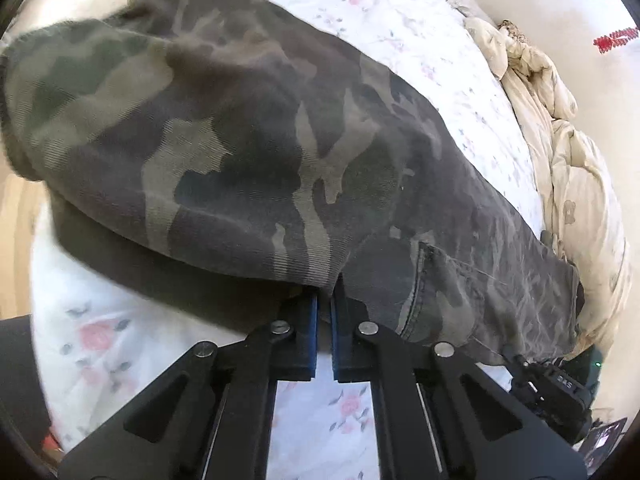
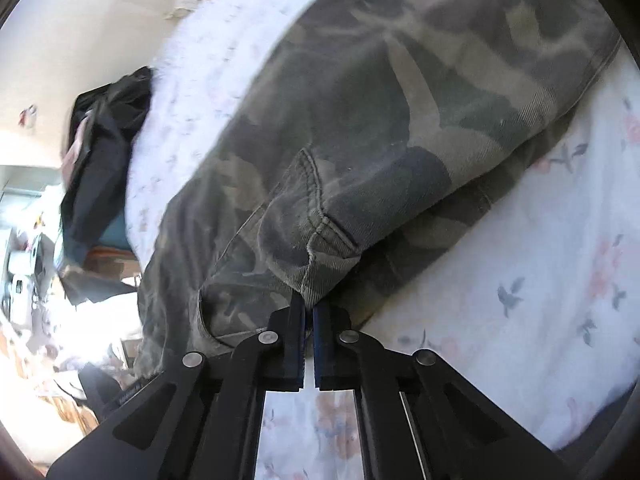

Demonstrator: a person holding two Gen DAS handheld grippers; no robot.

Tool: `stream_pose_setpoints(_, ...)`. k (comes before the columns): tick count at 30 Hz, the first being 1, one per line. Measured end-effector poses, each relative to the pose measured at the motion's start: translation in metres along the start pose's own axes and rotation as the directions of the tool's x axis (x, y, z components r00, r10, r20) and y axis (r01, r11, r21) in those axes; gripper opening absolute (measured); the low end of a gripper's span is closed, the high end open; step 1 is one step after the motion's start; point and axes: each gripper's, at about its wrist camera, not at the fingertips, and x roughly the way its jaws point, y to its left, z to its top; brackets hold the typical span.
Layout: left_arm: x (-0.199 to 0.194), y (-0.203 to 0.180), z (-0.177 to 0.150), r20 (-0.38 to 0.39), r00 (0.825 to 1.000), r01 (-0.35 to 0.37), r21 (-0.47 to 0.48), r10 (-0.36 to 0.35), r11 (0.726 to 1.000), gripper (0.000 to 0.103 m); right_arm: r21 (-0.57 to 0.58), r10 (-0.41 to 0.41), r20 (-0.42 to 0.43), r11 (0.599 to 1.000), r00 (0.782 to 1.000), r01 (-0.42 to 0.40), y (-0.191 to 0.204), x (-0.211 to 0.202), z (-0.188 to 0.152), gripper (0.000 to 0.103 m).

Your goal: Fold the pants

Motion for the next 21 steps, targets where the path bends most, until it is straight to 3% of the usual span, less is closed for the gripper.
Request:
stream_pose_setpoints(4, 0.014, 0.001, -0.008, -0.051, 0.995, -0.088, 0.033, 0.09, 0.996, 0.002, 0.014, -0.065, -0.031, 0.998, 0.997, 0.065, -0.011, 0.009, -0.01, 0.001)
stream_pose_setpoints(6, 0.035, 0.011, -0.01, -0.114, 0.984, -0.136, 0.015, 0.137, 0.991, 0.006, 0.086, -0.093, -0.067, 0.991, 0.993, 0.098, -0.03, 0.024, -0.01, 0.004)
stream_pose_setpoints(8, 0.035, 0.014, -0.007, -0.127, 0.984, -0.131, -0.022, 0.128, 0.991, 0.007, 0.109, -0.088, -0.104, 0.989, 0.991, 0.099, -0.029, 0.03, -0.008, 0.01)
stream_pose_setpoints(9, 0.029, 0.011, -0.007, -0.135, 0.981, -0.143, -0.025, 0.139, 0.989, 0.021, 0.097, -0.093, -0.097, 0.99, 0.991, 0.103, -0.025, 0.026, -0.007, 0.012)
stream_pose_setpoints(11, 0.011, 0.0, -0.006, -0.111, 0.978, -0.174, 0.021, 0.175, 0.985, 0.048, 0.031, -0.139, -0.068, 0.99, 0.988, 0.141, -0.01, 0.008, -0.005, 0.02)
stream_pose_setpoints(16, -0.031, -0.042, 0.013, 0.029, 0.988, -0.156, 0.186, 0.153, 0.97, 0.049, -0.088, -0.184, 0.06, 0.978, 0.981, 0.189, 0.022, -0.038, 0.021, 0.021)
stream_pose_setpoints(17, -0.031, -0.054, 0.02, 0.064, 0.985, -0.168, 0.222, 0.158, 0.96, 0.05, -0.12, -0.188, 0.083, 0.973, 0.979, 0.197, 0.028, -0.042, 0.032, 0.021)
stream_pose_setpoints(18, -0.029, -0.063, 0.028, 0.1, 0.979, -0.199, 0.27, 0.178, 0.942, 0.057, -0.155, -0.187, 0.104, 0.967, 0.977, 0.201, 0.033, -0.045, 0.043, 0.022)
stream_pose_setpoints(20, -0.005, -0.078, 0.041, 0.105, 0.967, -0.253, 0.387, 0.231, 0.887, 0.063, -0.254, -0.176, 0.04, 0.95, 0.984, 0.18, 0.049, -0.023, 0.072, 0.022)
stream_pose_setpoints(21, 0.015, -0.079, 0.05, 0.077, 0.96, -0.278, 0.404, 0.271, 0.872, 0.063, -0.284, -0.174, -0.004, 0.944, 0.985, 0.165, 0.051, -0.009, 0.084, 0.022)
